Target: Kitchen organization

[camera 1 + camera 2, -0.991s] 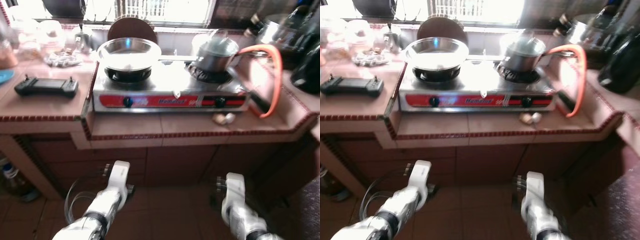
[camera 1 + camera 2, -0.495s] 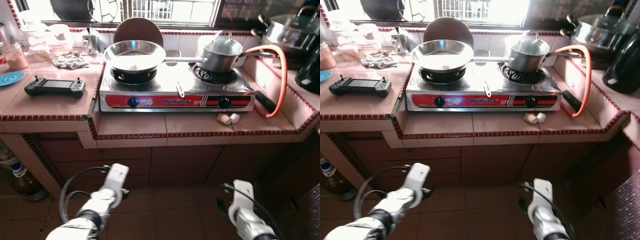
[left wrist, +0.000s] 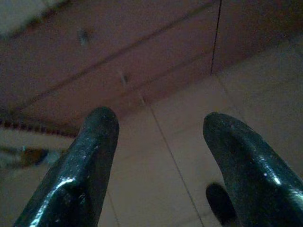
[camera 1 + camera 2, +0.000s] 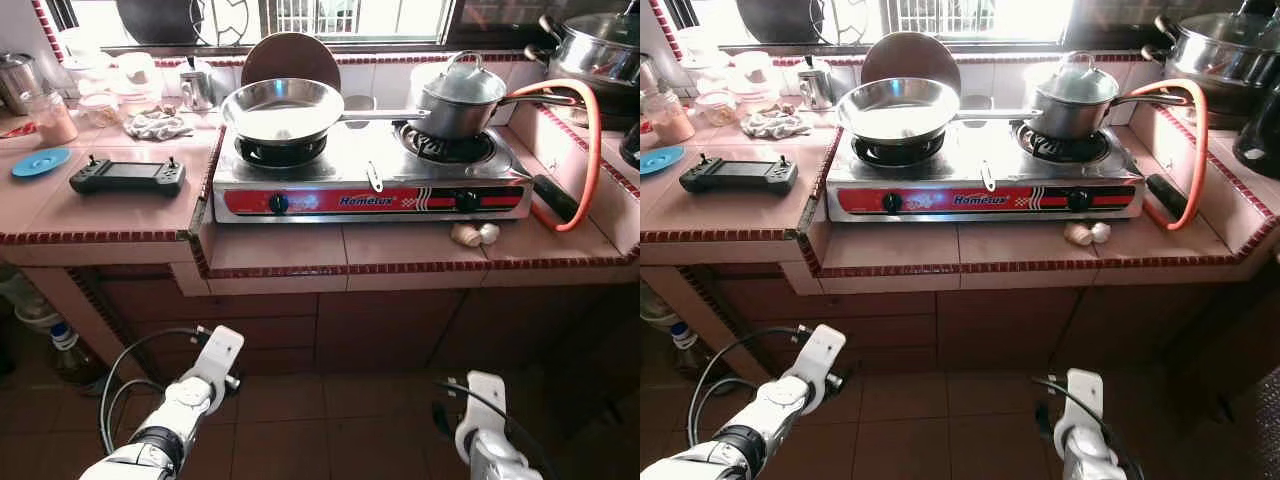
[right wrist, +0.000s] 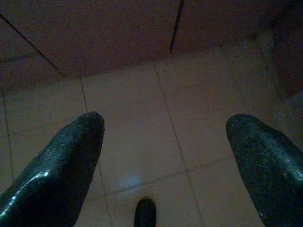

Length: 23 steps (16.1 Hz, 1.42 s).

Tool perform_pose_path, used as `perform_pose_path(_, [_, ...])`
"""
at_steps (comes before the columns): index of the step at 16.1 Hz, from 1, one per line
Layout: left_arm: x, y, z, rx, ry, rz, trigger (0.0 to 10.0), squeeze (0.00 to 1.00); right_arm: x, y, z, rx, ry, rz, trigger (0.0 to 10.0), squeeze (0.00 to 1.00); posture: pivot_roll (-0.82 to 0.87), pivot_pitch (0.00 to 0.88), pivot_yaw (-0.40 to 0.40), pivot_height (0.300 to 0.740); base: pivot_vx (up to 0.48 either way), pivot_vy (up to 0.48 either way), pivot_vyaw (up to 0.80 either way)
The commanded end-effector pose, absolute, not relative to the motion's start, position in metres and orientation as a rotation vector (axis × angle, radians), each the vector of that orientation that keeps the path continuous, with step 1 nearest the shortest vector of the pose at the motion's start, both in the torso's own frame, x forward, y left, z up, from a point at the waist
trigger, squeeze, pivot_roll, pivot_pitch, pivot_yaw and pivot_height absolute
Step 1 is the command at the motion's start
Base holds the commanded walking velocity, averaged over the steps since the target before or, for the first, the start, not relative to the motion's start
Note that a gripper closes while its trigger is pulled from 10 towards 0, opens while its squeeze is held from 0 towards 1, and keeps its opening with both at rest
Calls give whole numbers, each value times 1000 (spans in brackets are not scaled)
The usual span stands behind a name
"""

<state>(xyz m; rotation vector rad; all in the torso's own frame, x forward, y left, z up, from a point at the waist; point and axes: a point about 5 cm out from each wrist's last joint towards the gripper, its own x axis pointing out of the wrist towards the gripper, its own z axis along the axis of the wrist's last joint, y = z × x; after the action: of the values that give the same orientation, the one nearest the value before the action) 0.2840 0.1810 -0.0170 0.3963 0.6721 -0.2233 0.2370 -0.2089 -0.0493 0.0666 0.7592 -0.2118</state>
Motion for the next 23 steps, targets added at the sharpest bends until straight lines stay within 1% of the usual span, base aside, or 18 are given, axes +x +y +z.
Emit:
perform_pose_path(1, [290,181,-10,353,617,-208,10000,0,251,-213,-38,43,693,-193,10000,0,152,5,-9,740,0,0,0])
perform_pose_path(3, [296,176,0,326,512,-246,10000,0,267,-212,-22,32,593,-144,10000,0,158,16,-32,740,0,0,0])
perform_pose_path(5, [295,176,3,319,457,-278,10000,0,273,-208,-16,11,536,-106,10000,0,166,14,-39,740,0,0,0])
perform_pose_path(7, [287,184,12,297,348,-298,10000,0,276,-208,-1,26,406,-102,10000,0,175,20,-42,740,0,0,0])
perform_pose_path(9, [273,191,18,301,285,-314,10000,0,267,-211,14,22,323,-86,10000,0,171,21,-39,740,0,0,0])
perform_pose_path(12, [262,194,26,315,226,-321,10000,0,253,-214,30,-18,266,-52,10000,0,164,23,-35,740,0,0,0])
perform_pose_path(13, [252,200,37,289,167,-286,10000,0,239,-217,50,-51,210,-41,10000,0,169,22,-34,740,0,0,0])
perform_pose_path(14, [246,204,46,279,122,-267,10000,0,233,-220,66,-77,161,-62,10000,0,172,28,-33,740,0,0,0])
perform_pose_path(16, [238,206,56,306,77,-260,10000,0,230,-220,90,-123,84,-103,10000,0,180,31,-39,740,0,0,0])
perform_pose_path(17, [229,210,65,323,50,-248,10000,0,226,-207,123,-274,-56,-143,10000,0,187,39,-50,740,0,0,0])
perform_pose_path(19, [225,213,64,319,54,-230,10000,0,223,-198,140,-328,-112,-220,10000,0,185,42,-52,740,0,0,0])
perform_pose_path(20, [221,217,63,327,66,-231,10000,0,221,-189,167,-438,-180,-299,10000,0,186,46,-46,740,0,0,0])
perform_pose_path(22, [220,218,64,341,66,-238,10000,0,222,-193,178,-489,-173,-346,10000,0,185,46,-44,740,0,0,0])
perform_pose_path(23, [224,221,65,372,68,-238,10000,0,223,-200,189,-568,-116,-398,10000,0,180,49,-30,740,0,0,0])
